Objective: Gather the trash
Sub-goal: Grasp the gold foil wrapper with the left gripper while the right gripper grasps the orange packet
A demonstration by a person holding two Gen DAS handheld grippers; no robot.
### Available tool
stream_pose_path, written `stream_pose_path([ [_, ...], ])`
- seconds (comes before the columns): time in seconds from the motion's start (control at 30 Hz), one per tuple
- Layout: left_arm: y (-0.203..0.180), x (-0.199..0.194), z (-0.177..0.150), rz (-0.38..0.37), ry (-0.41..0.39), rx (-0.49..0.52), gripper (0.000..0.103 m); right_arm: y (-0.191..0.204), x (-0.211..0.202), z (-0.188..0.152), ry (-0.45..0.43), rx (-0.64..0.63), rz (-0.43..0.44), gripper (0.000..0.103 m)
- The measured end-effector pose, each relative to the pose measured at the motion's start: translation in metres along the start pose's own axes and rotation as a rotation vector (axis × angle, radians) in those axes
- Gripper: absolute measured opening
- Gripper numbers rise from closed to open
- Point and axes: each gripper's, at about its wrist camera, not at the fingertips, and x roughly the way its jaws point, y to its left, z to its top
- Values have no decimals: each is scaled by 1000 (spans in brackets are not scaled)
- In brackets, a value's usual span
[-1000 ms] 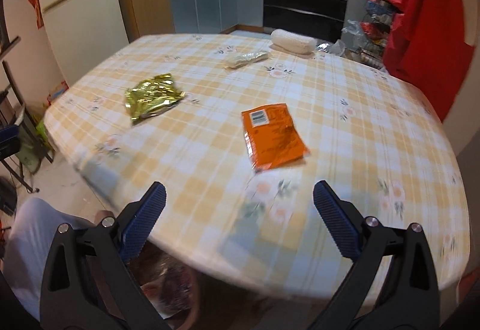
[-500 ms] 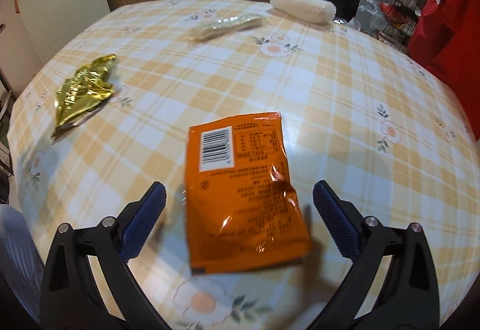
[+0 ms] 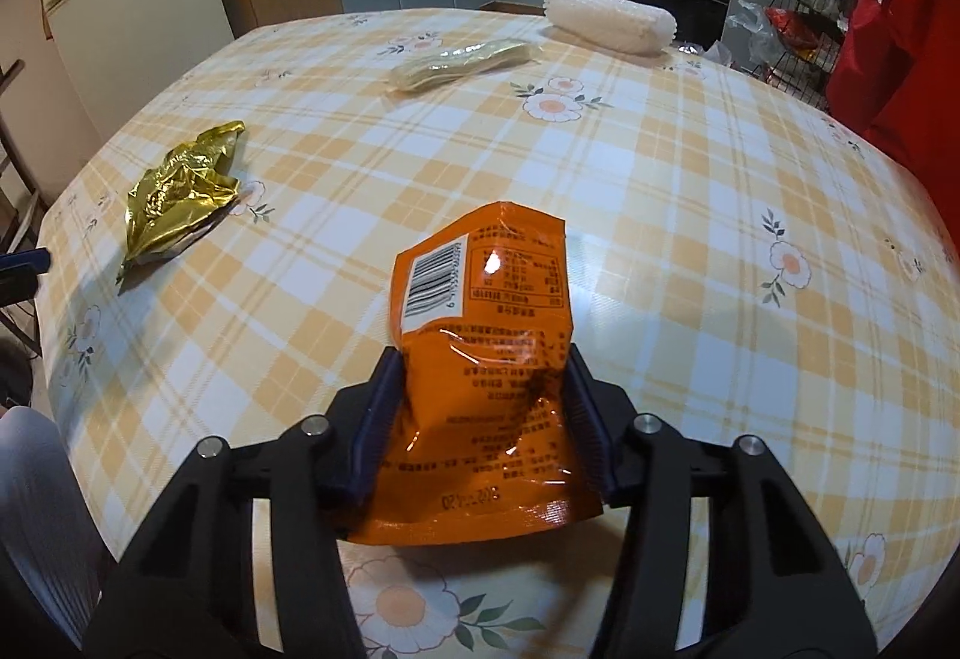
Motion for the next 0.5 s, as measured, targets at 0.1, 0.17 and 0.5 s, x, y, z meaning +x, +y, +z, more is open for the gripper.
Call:
stream_pose_path([
  [0.1, 2, 11, 9, -19, 15, -42, 86, -1, -5, -1, -25, 27, 18, 53],
  [0.17, 6, 19, 17, -20, 17, -85, 86, 0, -9, 0, -41, 41, 31, 53],
  [0.5, 12, 58, 60, 71, 9, -305, 94, 5, -13, -3, -57, 19, 45, 53],
])
